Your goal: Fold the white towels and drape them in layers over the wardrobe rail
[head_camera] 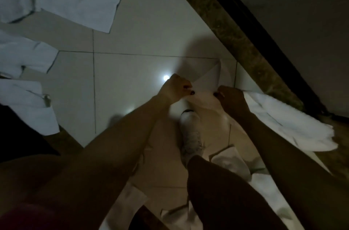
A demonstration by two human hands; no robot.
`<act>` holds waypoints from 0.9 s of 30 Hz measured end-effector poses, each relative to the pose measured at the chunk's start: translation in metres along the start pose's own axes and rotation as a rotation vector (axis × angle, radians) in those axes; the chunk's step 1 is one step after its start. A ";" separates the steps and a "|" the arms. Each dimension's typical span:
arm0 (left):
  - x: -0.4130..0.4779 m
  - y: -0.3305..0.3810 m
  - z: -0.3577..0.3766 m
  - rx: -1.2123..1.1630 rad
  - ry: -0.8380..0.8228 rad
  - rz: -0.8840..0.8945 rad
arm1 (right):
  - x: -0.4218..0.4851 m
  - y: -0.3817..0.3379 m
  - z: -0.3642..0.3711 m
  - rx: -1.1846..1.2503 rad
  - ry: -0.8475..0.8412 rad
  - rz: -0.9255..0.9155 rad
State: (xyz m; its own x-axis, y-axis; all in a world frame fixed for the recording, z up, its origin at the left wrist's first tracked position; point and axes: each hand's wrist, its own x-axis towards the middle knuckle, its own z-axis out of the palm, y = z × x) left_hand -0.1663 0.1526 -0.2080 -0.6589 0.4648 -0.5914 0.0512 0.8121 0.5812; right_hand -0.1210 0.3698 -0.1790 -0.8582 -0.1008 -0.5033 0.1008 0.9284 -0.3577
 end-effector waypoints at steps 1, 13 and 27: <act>-0.014 0.015 -0.020 -0.107 0.004 -0.037 | -0.009 -0.011 -0.026 0.043 -0.024 0.000; -0.251 0.241 -0.348 -0.408 0.076 0.019 | -0.172 -0.206 -0.374 0.282 0.104 -0.010; -0.492 0.338 -0.588 -0.825 0.471 0.154 | -0.262 -0.453 -0.581 0.609 0.441 -0.296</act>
State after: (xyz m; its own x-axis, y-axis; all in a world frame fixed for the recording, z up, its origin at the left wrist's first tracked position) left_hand -0.2658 -0.0089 0.6081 -0.9321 0.2102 -0.2950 -0.2631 0.1670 0.9502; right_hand -0.2339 0.1832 0.5717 -0.9990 -0.0434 -0.0090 -0.0146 0.5149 -0.8571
